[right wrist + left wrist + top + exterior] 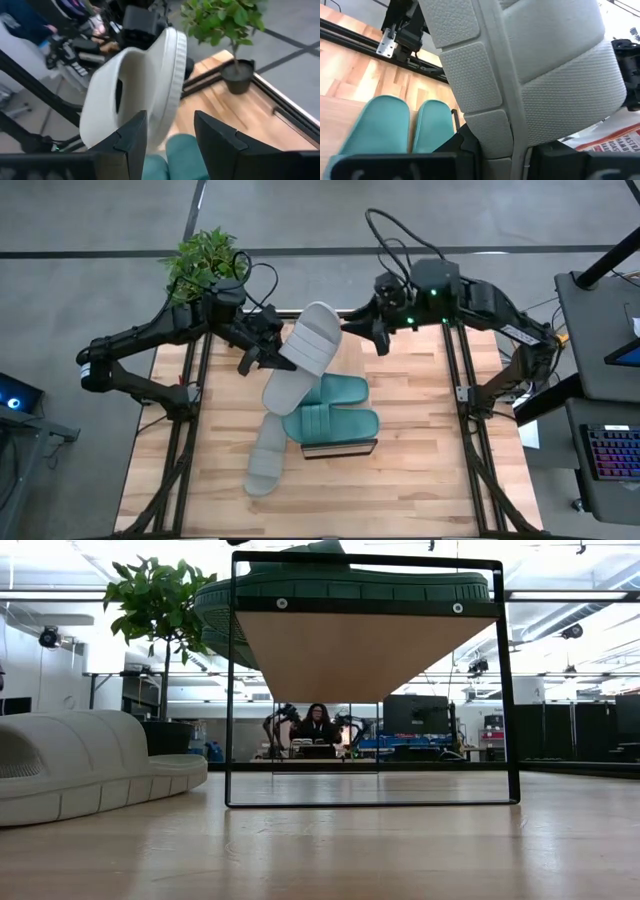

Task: Pick and place slides into the shelf
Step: Put the left gray slipper on the shelf

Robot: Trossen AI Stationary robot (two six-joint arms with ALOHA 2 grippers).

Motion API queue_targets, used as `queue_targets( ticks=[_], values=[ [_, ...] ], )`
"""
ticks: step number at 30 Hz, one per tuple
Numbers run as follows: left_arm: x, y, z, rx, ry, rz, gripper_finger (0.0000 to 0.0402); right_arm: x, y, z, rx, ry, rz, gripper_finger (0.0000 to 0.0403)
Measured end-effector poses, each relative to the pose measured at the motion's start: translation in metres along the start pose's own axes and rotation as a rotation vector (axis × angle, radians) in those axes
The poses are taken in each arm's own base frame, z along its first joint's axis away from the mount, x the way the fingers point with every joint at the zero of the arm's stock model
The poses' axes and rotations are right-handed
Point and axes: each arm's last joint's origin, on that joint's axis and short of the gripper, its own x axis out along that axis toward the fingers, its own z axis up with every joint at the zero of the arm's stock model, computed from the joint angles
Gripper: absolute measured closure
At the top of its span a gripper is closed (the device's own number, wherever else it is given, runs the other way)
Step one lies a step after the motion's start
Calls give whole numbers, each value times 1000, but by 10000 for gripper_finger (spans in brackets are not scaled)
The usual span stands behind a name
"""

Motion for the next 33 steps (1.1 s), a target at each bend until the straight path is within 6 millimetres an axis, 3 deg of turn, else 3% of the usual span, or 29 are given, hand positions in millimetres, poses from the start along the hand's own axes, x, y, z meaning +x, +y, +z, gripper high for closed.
queue_targets(
  ticks=[6,19,28,33],
  values=[
    [0,0,-1,21,4,4,342,11,-11,10,33,-25,79,246],
    [0,1,-1,61,12,6,342,46,-20,9,76,29,201,270],
    [-3,-2,-1,65,5,3,342,43,-21,10,76,29,206,311],
    [-3,-2,-2,65,5,2,342,44,-21,9,61,36,205,364]
  ],
)
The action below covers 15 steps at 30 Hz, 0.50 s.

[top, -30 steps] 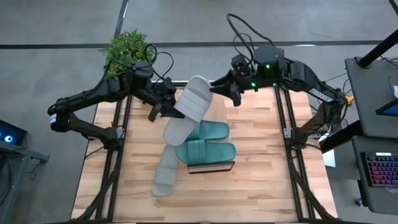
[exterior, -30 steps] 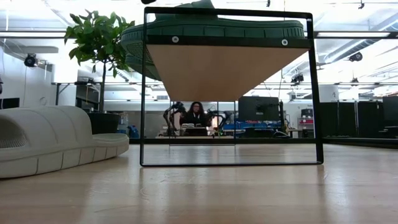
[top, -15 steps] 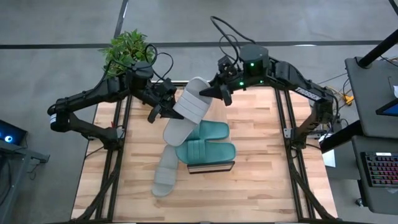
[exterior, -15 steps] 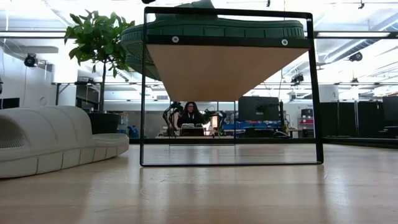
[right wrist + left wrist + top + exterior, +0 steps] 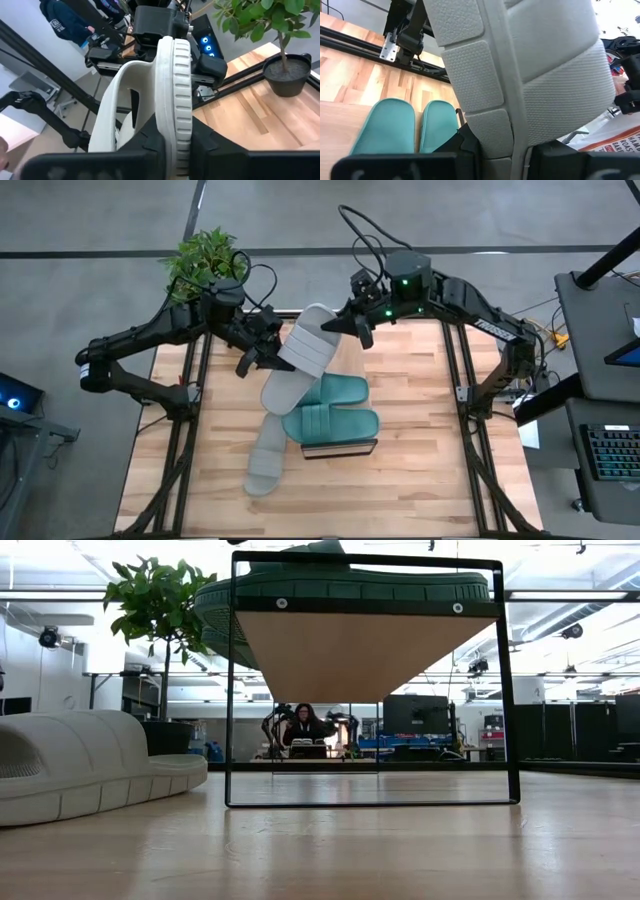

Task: Pick and place slides into the shelf
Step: Put the left gray slipper on the shelf

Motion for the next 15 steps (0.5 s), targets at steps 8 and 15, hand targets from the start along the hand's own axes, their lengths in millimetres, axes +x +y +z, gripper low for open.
queue_targets(
  ticks=[8,15],
  values=[
    [0,2,-3,-6,8,-3,336,1,-1,0,-8,-8,-31,375],
    [0,3,-2,19,1,7,159,-5,-5,1,-5,-29,-113,377]
  ],
)
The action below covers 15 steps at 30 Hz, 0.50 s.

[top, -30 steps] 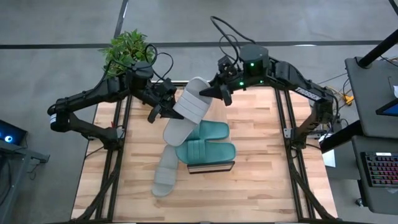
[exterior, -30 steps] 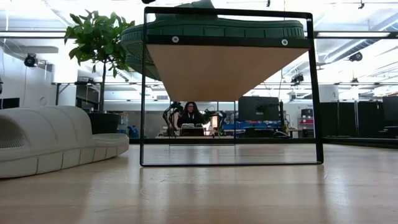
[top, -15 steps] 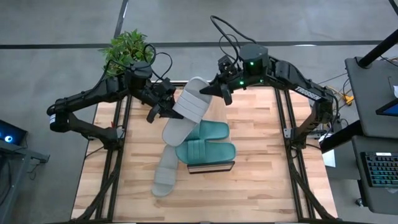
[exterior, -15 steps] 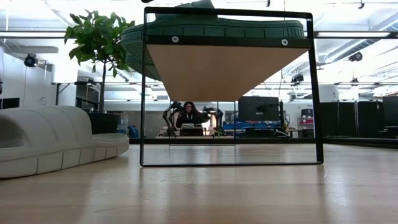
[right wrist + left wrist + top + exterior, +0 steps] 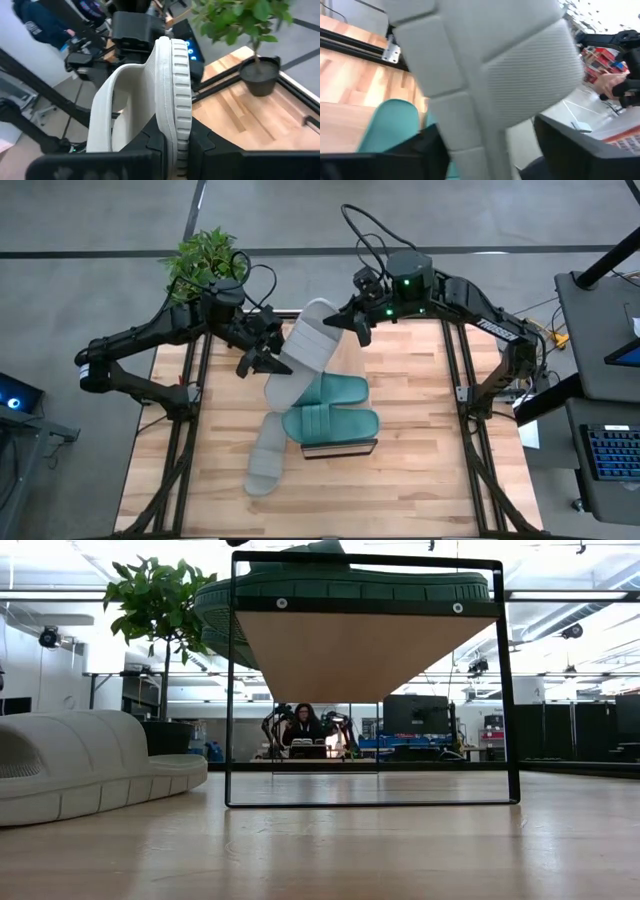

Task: Pick and place slides into the shelf
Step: Put the left gray slipper on the shelf

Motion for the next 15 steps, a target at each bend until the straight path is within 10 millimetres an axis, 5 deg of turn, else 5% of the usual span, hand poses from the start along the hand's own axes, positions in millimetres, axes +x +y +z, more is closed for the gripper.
queue_targets(
  ticks=[5,15],
  values=[
    [-6,-1,4,17,-41,49,90,-10,-3,2,26,-23,-59,379],
    [-45,-21,8,145,-200,227,81,-54,-4,3,84,-123,-322,379]
  ],
)
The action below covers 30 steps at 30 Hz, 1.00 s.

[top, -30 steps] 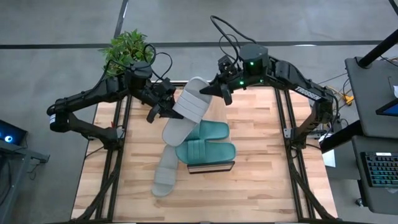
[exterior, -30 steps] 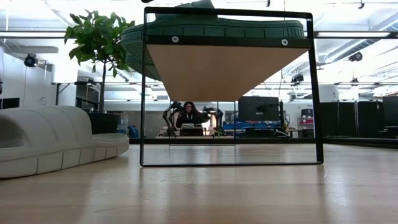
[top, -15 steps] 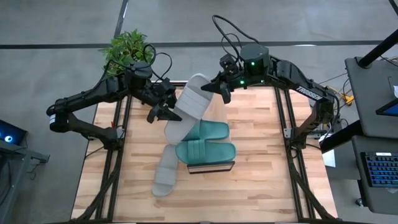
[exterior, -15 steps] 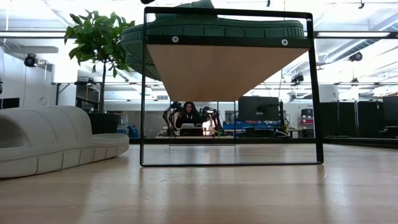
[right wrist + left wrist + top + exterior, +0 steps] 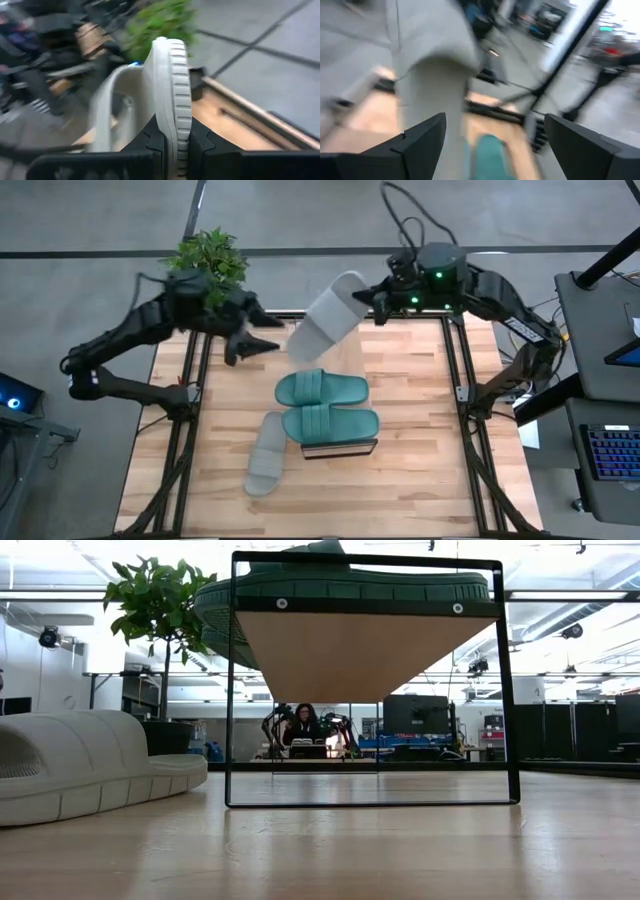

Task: Pick and place slides into the shelf
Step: Put the left gray slipper on the shelf

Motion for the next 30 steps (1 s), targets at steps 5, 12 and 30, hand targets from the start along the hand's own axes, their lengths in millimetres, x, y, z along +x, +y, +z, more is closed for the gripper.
queue_targets(
  ticks=[5,12,30],
  values=[
    [-35,-12,7,152,-144,236,80,-12,-5,0,35,-63,-88,379],
    [-70,-26,9,192,-257,366,80,-17,-7,-7,164,-172,-91,379],
    [-58,-14,4,167,-232,505,80,-13,-48,-87,450,-371,-7,379]
  ],
)
